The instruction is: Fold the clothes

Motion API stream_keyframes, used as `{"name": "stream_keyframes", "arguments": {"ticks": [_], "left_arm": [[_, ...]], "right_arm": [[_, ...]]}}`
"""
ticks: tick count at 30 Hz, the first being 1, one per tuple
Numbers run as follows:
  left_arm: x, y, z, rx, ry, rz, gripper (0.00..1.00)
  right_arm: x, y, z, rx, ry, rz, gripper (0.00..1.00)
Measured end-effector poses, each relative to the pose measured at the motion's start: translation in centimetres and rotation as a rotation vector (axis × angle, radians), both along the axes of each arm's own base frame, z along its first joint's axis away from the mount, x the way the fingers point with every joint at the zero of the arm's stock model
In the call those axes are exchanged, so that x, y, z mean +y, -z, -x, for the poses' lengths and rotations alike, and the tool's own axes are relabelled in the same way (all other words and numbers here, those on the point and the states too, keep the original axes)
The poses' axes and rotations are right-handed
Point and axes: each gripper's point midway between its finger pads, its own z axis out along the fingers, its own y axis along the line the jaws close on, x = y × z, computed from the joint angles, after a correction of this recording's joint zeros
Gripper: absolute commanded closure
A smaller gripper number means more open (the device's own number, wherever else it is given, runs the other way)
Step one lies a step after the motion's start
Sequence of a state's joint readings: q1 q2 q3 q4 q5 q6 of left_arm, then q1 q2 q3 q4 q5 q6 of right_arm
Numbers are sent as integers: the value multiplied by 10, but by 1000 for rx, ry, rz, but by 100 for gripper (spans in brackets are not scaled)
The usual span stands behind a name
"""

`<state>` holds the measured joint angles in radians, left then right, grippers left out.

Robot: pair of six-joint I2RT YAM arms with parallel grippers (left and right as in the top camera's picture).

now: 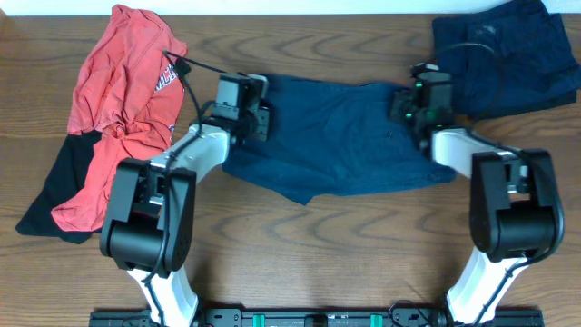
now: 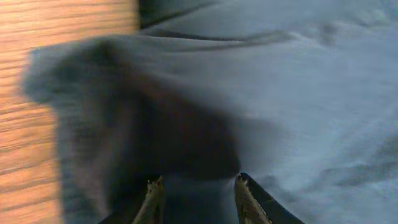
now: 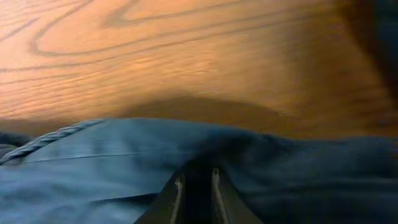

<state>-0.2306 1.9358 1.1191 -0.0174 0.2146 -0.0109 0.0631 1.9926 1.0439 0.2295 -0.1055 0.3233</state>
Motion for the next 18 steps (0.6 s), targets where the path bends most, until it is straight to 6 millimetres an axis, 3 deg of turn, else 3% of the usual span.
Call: {"name": "stream_keyframes", "arguments": {"ticks": [3, 6, 8, 14, 18], "left_arm": [[17, 0, -5, 1, -39, 2, 60], [30, 1, -7, 5, -67, 3, 44], [34, 1, -6, 17, -71, 20, 39], [22, 9, 16, 99, 48, 70, 29], [8, 12, 35, 149, 162, 106, 27]], "right_arm": [[-16, -3, 6, 37, -2, -46, 84], [-22, -12, 12, 70, -22, -68, 80], [-19, -17, 17, 97, -48, -66, 75], [-7, -10, 37, 189, -111, -62, 67], [-4, -6, 43, 217, -123, -62, 65]]}}
